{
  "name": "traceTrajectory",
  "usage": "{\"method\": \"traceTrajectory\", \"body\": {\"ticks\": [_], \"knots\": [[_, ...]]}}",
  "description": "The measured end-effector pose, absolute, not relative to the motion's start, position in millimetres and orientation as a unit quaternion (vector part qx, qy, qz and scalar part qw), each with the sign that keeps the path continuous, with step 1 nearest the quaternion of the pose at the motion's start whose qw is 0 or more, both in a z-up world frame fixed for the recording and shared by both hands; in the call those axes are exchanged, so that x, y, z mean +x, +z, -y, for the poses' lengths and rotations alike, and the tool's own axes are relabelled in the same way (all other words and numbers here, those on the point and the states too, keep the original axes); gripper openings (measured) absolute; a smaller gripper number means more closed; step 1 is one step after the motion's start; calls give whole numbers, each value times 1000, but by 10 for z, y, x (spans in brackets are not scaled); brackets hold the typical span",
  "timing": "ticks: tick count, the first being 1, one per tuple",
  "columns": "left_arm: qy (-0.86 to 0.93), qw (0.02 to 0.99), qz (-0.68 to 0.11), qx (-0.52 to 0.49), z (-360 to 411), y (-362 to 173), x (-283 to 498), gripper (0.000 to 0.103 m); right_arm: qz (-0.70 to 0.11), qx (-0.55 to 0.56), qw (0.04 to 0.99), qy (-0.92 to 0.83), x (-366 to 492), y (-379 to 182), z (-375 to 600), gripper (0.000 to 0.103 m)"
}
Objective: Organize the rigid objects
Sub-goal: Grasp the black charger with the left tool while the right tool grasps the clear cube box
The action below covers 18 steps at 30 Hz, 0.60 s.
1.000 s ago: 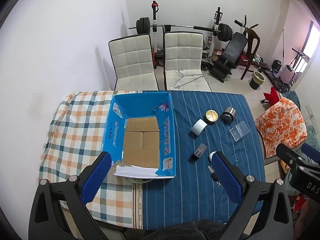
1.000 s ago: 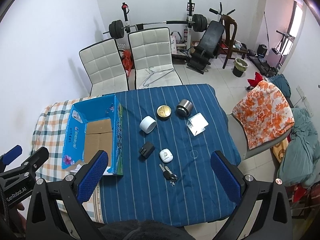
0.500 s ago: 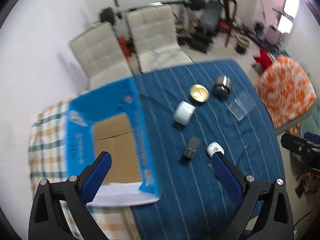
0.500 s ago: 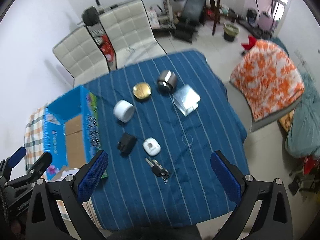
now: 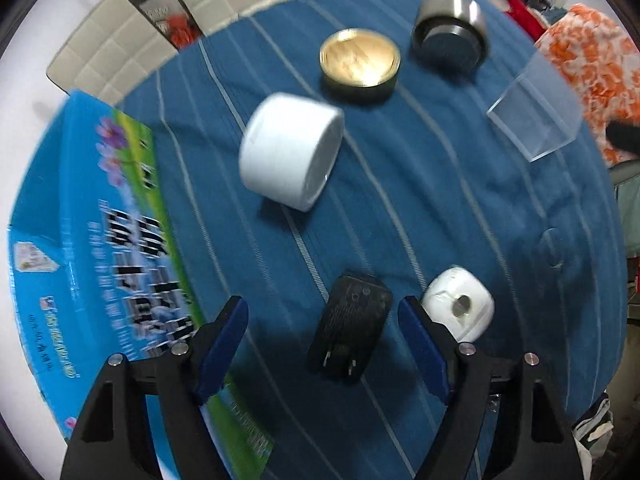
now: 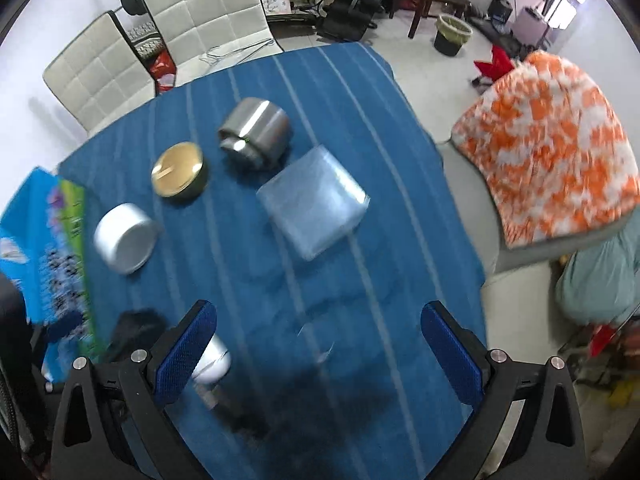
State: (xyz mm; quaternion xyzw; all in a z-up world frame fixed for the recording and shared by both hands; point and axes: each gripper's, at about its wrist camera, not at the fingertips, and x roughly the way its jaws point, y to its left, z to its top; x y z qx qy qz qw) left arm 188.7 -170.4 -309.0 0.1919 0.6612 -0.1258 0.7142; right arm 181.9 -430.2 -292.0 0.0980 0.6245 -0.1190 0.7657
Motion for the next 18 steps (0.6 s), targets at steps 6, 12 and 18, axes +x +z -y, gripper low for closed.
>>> {"method": "traceTrajectory", "body": {"ticks": [6, 12, 18], "knots": [[-126, 700, -691, 125, 1625, -3289, 1999, 33, -637, 37, 763, -105, 2397, -3195, 4439, 103], [-89, 716, -687, 86, 1593, -3257, 2118, 29, -678, 8, 732, -69, 2800, -3518, 4443, 103], [-73, 715, -692, 63, 1510, -3248, 2190, 31, -715, 64, 693, -60, 2933, -3858, 4525, 79]]}}
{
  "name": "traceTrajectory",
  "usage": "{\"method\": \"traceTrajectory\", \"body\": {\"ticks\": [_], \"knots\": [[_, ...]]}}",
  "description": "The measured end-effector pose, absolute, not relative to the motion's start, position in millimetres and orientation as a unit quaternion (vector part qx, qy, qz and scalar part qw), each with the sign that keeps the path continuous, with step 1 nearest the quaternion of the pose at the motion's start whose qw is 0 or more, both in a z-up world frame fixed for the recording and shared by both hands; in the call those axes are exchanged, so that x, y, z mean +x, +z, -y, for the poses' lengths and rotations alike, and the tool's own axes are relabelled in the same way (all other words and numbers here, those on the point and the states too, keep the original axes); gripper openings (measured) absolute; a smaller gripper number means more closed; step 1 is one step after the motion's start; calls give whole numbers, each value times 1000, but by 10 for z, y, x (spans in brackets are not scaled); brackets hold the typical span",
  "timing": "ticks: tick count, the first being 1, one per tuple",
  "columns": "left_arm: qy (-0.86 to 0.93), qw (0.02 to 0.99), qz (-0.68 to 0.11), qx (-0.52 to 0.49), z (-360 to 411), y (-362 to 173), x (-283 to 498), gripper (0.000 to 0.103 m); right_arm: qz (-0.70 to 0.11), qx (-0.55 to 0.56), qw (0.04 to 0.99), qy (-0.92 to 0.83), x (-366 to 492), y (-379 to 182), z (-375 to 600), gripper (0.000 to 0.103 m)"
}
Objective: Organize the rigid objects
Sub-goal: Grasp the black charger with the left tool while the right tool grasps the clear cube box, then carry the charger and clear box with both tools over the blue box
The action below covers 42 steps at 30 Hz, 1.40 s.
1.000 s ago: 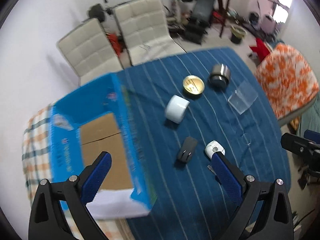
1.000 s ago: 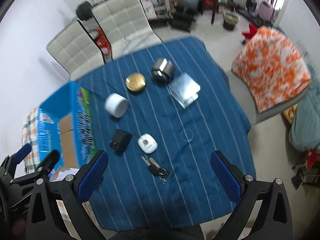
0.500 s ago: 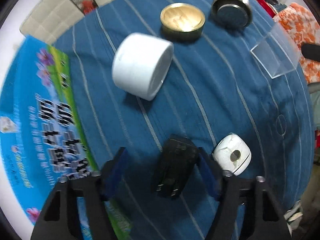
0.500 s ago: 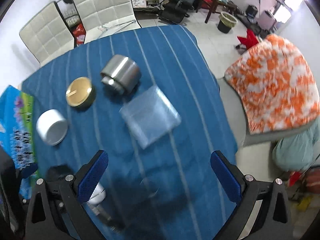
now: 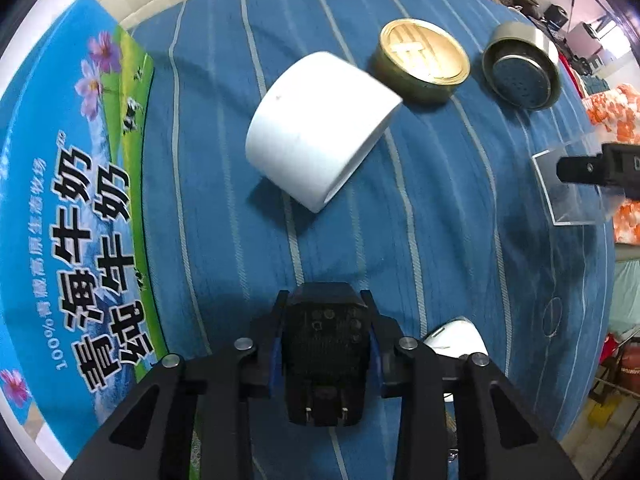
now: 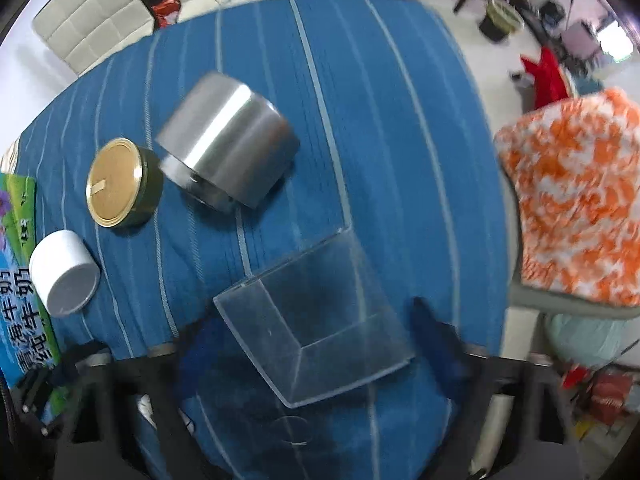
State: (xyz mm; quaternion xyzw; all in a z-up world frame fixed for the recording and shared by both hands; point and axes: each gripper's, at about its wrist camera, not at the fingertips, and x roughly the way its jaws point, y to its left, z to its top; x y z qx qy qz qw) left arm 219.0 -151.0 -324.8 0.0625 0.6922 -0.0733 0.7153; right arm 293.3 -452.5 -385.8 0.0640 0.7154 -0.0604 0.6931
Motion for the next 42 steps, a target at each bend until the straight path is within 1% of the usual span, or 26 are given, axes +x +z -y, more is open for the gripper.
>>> {"method": "traceTrajectory", "body": {"ticks": [2, 3, 4, 5, 6, 12, 15, 22, 29, 30, 36, 42], "knots": [[-73, 715, -693, 56, 1513, -3267, 2213, 31, -718, 83, 688, -68, 2900, -3912, 4549, 77], [-74, 715, -693, 59, 1517, -3268, 2218, 30, -718, 92, 687, -72, 2876, -3915, 4567, 76], [-75, 716, -691, 64, 1535, -3265, 2215, 29, -718, 103, 685, -73, 2839, -3920, 4585, 74], [-75, 718, -689, 70, 1544, -3287, 2218, 29, -720, 118, 680, -75, 2804, -3908, 4609, 70], [-74, 719, -686, 77, 1567, -3279, 2213, 29, -723, 135, 673, -79, 2737, -3898, 4633, 69], [-74, 720, -684, 88, 1749, -3377, 2165, 29, -731, 215, 643, -76, 2270, -3851, 4665, 66], [-77, 717, -686, 98, 1807, -3468, 2219, 30, -742, 213, 632, -70, 2059, -3943, 4567, 66], [-75, 720, -683, 95, 1752, -3579, 2304, 29, -738, 189, 643, -79, 1971, -4025, 4519, 67], [-74, 723, -680, 97, 1774, -3484, 2113, 29, -754, 172, 627, -99, 1960, -4252, 4409, 66], [-74, 723, -680, 97, 1762, -3478, 2111, 29, -752, 170, 629, -101, 1933, -4258, 4384, 65], [-67, 726, -678, 93, 1671, -3427, 2041, 28, -743, 170, 640, -97, 1848, -4172, 4265, 64], [-77, 732, -670, 92, 1648, -3205, 1924, 28, -733, 175, 651, -88, 1755, -3960, 4179, 64]]}}
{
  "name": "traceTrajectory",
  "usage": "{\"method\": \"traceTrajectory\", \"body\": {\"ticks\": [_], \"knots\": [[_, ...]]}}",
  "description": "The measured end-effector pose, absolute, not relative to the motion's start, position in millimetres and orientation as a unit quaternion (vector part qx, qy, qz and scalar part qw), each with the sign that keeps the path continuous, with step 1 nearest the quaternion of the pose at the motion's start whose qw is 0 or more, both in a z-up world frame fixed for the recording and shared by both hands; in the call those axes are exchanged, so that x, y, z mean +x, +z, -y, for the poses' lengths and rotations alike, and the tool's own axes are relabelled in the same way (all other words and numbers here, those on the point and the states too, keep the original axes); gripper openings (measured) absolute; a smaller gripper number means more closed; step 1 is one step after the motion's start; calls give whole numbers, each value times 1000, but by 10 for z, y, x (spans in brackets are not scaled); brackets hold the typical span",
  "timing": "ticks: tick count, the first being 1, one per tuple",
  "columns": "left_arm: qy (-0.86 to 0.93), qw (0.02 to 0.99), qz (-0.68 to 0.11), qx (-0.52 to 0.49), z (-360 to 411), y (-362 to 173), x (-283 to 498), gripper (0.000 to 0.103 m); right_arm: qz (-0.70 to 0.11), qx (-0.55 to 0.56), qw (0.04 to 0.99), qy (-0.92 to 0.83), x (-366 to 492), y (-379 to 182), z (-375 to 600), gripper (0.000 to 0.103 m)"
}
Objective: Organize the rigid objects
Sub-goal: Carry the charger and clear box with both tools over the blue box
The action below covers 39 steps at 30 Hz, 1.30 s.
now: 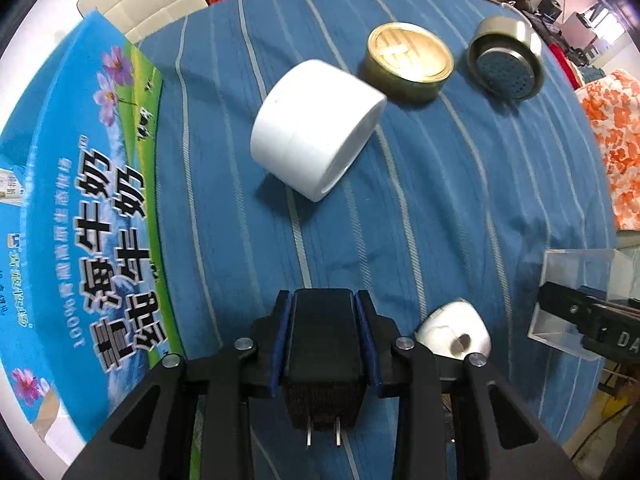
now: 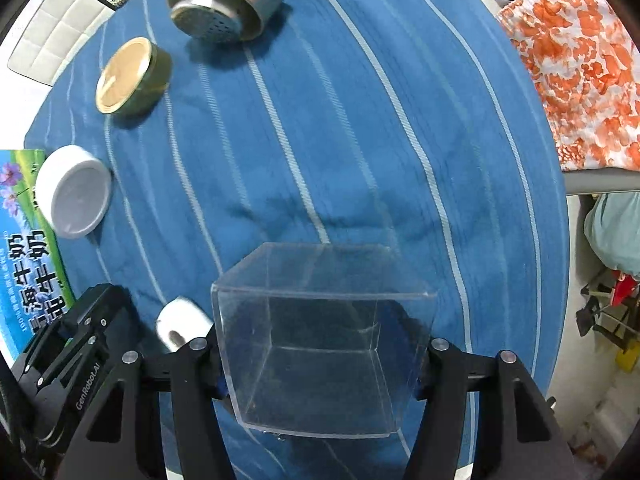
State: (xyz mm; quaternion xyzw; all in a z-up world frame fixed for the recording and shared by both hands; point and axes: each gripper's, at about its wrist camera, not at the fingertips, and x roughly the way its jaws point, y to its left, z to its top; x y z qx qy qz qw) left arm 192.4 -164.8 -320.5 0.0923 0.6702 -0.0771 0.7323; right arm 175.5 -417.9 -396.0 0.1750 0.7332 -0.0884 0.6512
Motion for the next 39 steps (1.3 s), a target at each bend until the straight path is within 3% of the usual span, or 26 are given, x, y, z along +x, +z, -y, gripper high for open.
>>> {"method": "traceTrajectory", "body": {"ticks": [16, 30, 39], "knots": [[-107, 783, -610, 57, 1186, -2032, 1644, 28, -674, 203, 709, -41, 1585, -2829, 3701, 64], [-105, 822, -558, 40, 530, -1362, 1673, 28, -636, 200, 745, 9, 1645, -2240, 3062, 64], [-67, 834, -547, 29, -335, -1420, 2066, 28, -622, 183, 757, 72, 2025, -2016, 2125, 64]]}}
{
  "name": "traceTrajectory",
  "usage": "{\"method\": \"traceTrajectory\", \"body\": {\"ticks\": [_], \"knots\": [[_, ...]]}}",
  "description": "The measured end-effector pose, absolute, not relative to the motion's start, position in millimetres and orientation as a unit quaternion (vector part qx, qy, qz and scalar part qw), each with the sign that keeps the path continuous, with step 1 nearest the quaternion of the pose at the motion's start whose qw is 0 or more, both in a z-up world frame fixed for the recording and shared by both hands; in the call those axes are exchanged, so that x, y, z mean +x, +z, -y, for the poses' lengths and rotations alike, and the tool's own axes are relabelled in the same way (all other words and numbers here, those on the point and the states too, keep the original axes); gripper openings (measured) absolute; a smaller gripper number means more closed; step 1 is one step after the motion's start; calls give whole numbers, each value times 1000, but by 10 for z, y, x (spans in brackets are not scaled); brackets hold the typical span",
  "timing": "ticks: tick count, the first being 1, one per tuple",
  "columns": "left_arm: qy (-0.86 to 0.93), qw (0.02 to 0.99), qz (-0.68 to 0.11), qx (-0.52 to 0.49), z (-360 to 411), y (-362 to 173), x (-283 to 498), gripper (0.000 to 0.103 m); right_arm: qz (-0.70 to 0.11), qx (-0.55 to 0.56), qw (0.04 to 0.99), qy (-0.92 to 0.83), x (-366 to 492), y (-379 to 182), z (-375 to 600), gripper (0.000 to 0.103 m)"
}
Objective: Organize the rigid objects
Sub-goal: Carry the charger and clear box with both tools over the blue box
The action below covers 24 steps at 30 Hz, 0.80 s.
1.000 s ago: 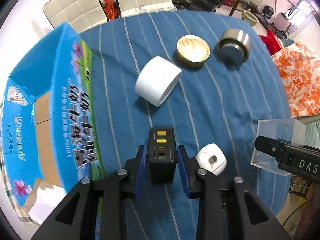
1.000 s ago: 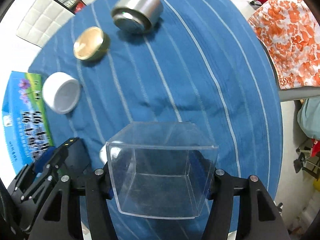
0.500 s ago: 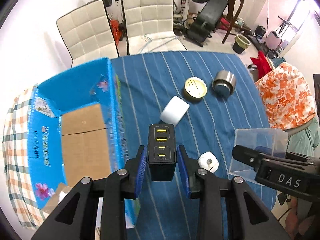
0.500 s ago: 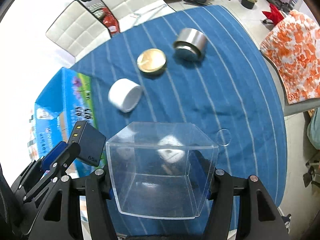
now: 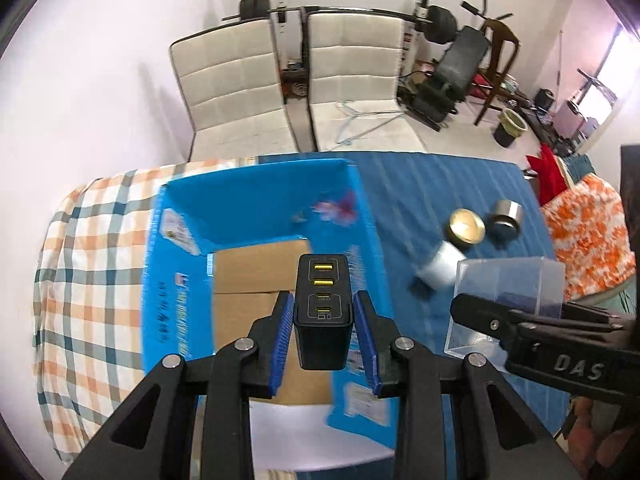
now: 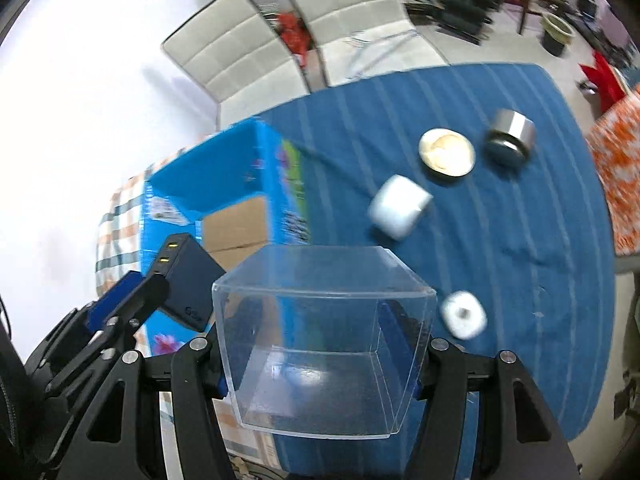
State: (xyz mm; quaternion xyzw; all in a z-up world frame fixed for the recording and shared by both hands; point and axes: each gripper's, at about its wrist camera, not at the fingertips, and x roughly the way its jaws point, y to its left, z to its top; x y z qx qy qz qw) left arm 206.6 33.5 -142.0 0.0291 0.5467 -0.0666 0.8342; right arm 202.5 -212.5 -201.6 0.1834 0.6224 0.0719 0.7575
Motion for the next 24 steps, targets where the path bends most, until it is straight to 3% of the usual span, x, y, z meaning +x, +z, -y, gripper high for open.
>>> {"method": "traceTrajectory", "body": {"ticks": [13, 24], "knots": [[-19, 818, -574, -42, -1224, -2294, 2574, 28, -645, 200, 730, 99, 3040, -2614, 1077, 64], [3, 818, -571, -69, -1266, -2605, 2662, 28, -663, 145, 728, 99, 3520, -3157, 512, 64]]}}
